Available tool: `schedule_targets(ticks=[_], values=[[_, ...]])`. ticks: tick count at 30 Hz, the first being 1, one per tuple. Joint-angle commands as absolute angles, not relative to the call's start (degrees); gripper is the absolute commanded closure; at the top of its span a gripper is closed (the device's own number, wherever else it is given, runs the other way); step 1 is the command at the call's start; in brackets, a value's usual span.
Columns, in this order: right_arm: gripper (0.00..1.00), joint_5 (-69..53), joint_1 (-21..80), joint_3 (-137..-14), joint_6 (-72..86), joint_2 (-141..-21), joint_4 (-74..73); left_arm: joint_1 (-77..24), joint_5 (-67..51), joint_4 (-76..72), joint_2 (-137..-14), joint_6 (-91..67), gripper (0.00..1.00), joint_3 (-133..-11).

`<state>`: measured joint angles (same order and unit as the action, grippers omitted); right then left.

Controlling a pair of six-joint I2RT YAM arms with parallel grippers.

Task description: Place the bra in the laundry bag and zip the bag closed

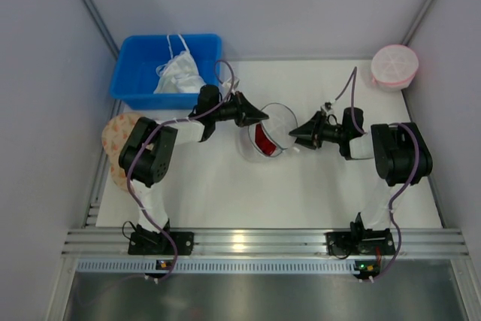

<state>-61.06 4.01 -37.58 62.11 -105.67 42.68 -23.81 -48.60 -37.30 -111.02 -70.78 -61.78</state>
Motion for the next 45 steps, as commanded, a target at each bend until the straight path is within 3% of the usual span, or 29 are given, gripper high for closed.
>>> schedule_targets(ticks=[1,6,10,12,15,16,19,22,27,32,35,39,40,42,43,45], values=[[0.57,-63.02,4.92,-38.85,60.47,-104.24,46.23,-21.19,-47.81,-39.20,-108.02,-68.91,1.00,-60.65],[0.74,-62.93,4.92,-40.16,62.83,-105.02,49.12,-20.13,-49.13,-38.76,-106.79,-67.50,1.00,-58.10],[0.96,-63.46,5.10,-41.83,65.91,-106.08,52.20,-20.21,-50.62,-38.32,-105.82,-65.49,1.00,-56.69],[0.97,-63.63,5.19,-42.53,66.79,-106.43,52.56,-20.21,-50.10,-37.10,-104.86,-64.52,1.00,-56.34],[0.67,-63.63,5.45,-42.71,65.32,-106.26,49.41,-20.13,-50.45,-36.83,-104.68,-64.69,1.00,-55.73],[0.48,-63.20,5.45,-42.63,64.26,-105.91,47.83,-19.87,-50.36,-36.83,-104.59,-64.95,1.00,-55.11],[0.29,-61.45,5.54,-43.59,55.05,-103.54,33.54,-19.69,-49.92,-36.83,-103.98,-64.95,1.00,-54.06],[0.26,-58.90,5.45,-45.88,42.48,-102.04,15.33,-19.69,-49.83,-36.83,-103.54,-65.21,1.00,-53.79],[0.25,-59.50,6.06,-44.65,39.73,-102.83,12.39,-19.42,-50.62,-36.83,-103.45,-65.57,1.00,-53.26],[0.23,-60.91,8.78,-43.86,46.81,-104.58,21.86,-19.42,-50.80,-37.96,-103.44,-65.92,1.00,-52.47],[0.24,-61.17,11.24,-42.98,55.76,-107.92,35.29,-19.16,-51.50,-38.41,-104.06,-66.53,1.00,-52.38],[0.41,-61.17,12.48,-43.33,60.73,-112.05,43.77,-18.28,-51.59,-38.32,-104.24,-66.27,1.00,-51.59],[0.54,-61.00,12.39,-43.42,60.73,-112.06,43.86,-18.19,-51.77,-38.32,-104.15,-66.10,1.00,-51.59],[0.69,-61.00,12.48,-43.33,60.82,-111.27,43.86,-18.19,-52.12,-38.41,-103.80,-64.61,0.98,-51.77],[0.82,-61.08,12.48,-43.16,60.82,-110.83,43.68,-18.19,-52.21,-37.80,-103.19,-63.82,0.88,-51.94],[0.96,-61.17,12.39,-43.15,60.38,-108.99,42.72,-17.84,-51.94,-33.60,-102.40,-57.44,0.80,-54.12]])
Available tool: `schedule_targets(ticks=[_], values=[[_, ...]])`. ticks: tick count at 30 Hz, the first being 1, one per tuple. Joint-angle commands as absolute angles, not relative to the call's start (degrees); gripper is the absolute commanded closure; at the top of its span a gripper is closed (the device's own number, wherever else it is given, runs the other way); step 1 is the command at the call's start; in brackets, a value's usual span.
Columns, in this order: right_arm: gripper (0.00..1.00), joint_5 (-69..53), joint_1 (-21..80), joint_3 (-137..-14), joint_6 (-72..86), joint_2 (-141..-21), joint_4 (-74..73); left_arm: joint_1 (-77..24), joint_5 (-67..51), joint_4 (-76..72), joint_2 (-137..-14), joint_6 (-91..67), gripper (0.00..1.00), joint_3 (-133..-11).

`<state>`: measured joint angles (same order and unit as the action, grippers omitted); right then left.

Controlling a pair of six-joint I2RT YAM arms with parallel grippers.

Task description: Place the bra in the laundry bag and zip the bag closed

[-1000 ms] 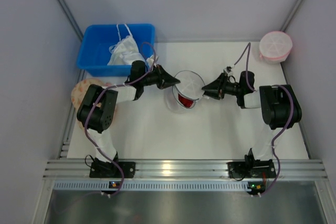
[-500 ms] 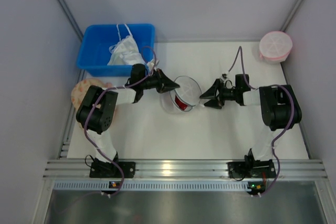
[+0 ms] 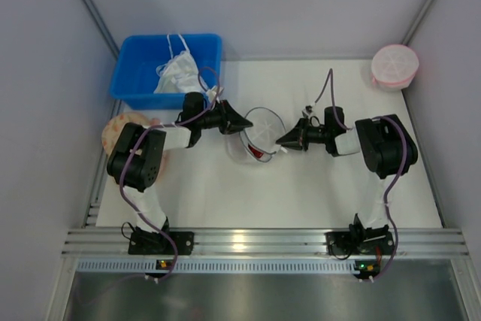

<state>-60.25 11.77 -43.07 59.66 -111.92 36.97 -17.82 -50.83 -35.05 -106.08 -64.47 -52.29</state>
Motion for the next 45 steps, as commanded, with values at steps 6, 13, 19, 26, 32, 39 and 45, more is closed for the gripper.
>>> schedule_targets(ticks=[6,13,19,26,32,39,45], values=[[1.00,-61.43,12.04,-44.65,56.08,-105.65,35.87,-16.79,-45.10,3.03,-98.79,-17.16,0.52,-71.58],[1.00,-61.26,11.95,-46.84,50.46,-103.45,25.88,-15.82,-33.14,10.28,-83.96,14.92,0.09,-75.41],[1.00,-56.70,13.27,-52.38,35.51,-100.63,9.14,-16.26,-39.20,15.37,-77.78,24.95,0.02,-78.48],[1.00,-52.92,14.41,-54.67,35.07,-96.95,6.77,-31.00,-33.24,35.15,-75.68,45.33,0.29,-74.47],[1.00,-45.27,15.99,-56.69,32.34,-94.66,-2.00,-47.63,-24.52,37.43,-76.90,54.66,0.48,-71.36],[1.00,-41.13,18.10,-58.89,32.96,-95.71,-7.21,-54.40,-23.47,42.96,-86.47,55.90,0.35,-79.09],[1.00,-42.01,19.07,-59.85,34.10,-96.33,-7.38,-57.74,-18.46,46.41,-97.63,57.12,0.23,-86.04]])
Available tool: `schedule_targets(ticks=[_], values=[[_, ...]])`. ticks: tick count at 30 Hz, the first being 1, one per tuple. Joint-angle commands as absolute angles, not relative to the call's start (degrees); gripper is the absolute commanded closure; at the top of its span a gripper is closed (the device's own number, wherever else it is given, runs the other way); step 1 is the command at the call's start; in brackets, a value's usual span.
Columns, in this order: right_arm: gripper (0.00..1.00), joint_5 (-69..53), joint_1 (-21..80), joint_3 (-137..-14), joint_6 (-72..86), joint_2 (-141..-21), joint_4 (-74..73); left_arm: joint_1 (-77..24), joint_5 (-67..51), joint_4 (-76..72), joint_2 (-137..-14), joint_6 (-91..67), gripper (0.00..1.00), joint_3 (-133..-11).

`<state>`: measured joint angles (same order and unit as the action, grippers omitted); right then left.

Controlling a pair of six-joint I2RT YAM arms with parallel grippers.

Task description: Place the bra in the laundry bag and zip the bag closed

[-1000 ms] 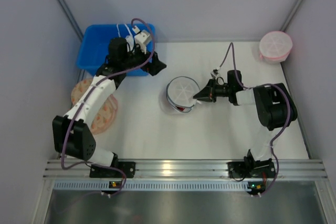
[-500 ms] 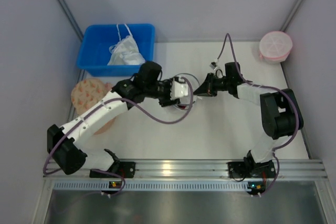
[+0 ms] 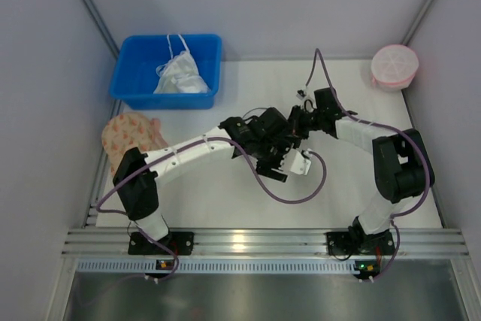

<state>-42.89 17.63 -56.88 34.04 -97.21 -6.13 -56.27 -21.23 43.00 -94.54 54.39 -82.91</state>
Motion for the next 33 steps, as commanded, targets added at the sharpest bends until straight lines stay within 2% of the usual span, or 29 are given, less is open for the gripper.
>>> schedule_targets(ticks=[1,9,11,18,25,33], values=[[1.00,-42.01,19.16,-60.29,34.28,-96.42,-7.56,-57.92,-17.94,46.41,-98.34,57.65,0.22,-86.22],[1.00,-41.66,19.86,-61.44,34.28,-97.91,-8.44,-58.01,-10.65,46.67,-108.09,60.91,0.20,-91.75],[1.00,-41.49,20.13,-61.61,34.01,-97.74,-8.70,-58.01,-8.54,46.58,-109.94,61.35,0.14,-93.16],[1.00,-40.78,20.22,-61.70,32.79,-97.47,-10.11,-57.75,1.21,46.67,-114.87,61.78,0.12,-94.40],[1.00,-39.55,20.22,-61.87,31.03,-97.47,-10.72,-56.69,0.79,49.12,-110.66,61.00,0.13,-89.22],[1.00,-38.85,20.30,-63.54,29.27,-97.73,-12.39,-56.69,-5.35,54.31,-102.22,58.45,0.18,-83.06]])
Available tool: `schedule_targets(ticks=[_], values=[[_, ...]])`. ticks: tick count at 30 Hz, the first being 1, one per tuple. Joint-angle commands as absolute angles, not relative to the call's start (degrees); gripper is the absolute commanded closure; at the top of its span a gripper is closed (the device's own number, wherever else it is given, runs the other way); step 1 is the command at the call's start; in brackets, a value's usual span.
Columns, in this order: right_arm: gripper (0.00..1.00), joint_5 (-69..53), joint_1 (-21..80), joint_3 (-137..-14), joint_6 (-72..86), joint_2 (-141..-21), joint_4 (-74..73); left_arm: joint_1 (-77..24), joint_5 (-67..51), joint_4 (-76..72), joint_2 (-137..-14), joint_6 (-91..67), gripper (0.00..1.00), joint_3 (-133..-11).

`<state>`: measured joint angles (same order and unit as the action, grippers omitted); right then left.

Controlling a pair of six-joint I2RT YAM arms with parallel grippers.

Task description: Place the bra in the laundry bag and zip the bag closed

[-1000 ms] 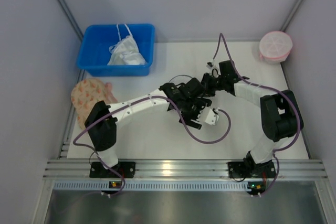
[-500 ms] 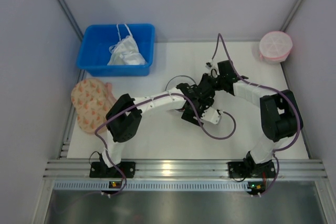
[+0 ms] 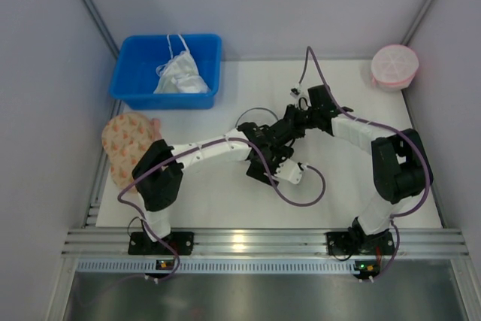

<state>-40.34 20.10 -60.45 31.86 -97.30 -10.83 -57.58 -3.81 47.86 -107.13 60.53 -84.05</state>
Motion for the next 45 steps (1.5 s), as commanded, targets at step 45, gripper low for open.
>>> schedule_targets(ticks=[45], values=[[1.00,-38.76,20.57,-63.81,28.83,-97.65,-13.10,-54.93,-12.31,47.99,-107.57,80.95,0.50,-87.36]])
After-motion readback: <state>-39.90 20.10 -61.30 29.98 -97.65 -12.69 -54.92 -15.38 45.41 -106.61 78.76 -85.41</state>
